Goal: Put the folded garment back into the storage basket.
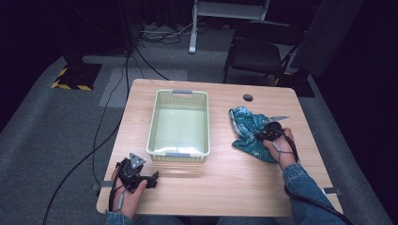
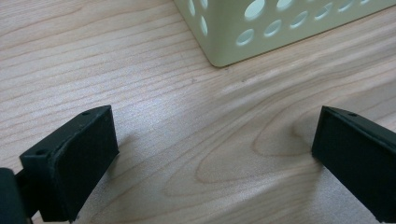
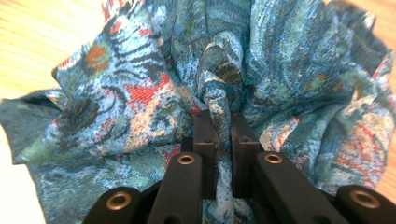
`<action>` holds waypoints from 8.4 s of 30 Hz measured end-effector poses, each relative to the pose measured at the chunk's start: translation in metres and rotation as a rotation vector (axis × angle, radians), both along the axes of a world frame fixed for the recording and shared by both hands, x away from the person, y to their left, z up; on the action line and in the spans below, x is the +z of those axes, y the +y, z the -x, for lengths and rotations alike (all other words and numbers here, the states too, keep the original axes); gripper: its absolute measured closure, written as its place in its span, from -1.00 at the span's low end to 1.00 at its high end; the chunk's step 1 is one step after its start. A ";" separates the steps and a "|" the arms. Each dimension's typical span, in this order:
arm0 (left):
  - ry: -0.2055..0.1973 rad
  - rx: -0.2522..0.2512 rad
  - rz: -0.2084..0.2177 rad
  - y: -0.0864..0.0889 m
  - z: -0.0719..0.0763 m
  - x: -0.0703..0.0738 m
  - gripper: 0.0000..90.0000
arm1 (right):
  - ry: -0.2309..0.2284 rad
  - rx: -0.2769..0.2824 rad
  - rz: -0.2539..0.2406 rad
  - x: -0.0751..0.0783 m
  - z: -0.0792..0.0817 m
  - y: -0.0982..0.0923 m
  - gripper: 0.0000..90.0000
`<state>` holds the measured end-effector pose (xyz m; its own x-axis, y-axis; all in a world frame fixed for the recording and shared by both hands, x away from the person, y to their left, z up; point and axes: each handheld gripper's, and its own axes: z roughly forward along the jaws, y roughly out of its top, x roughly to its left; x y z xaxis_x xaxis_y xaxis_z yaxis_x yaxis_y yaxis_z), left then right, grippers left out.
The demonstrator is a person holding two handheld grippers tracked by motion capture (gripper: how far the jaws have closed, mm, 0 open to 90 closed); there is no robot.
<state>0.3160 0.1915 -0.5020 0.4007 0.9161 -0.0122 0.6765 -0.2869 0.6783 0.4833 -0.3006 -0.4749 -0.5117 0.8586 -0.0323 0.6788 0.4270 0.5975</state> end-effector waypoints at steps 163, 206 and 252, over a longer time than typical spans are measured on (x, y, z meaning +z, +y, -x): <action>0.001 0.001 0.001 0.000 -0.002 0.000 -0.99 | -0.297 0.224 -0.288 0.186 0.008 0.211 0.86; 0.001 0.001 0.003 0.000 -0.002 0.000 -1.00 | -0.217 0.211 -0.291 0.135 -0.004 0.243 0.86; 0.000 -0.002 0.000 0.001 -0.002 0.000 -0.99 | -0.191 0.165 -0.367 0.098 -0.014 0.238 -0.53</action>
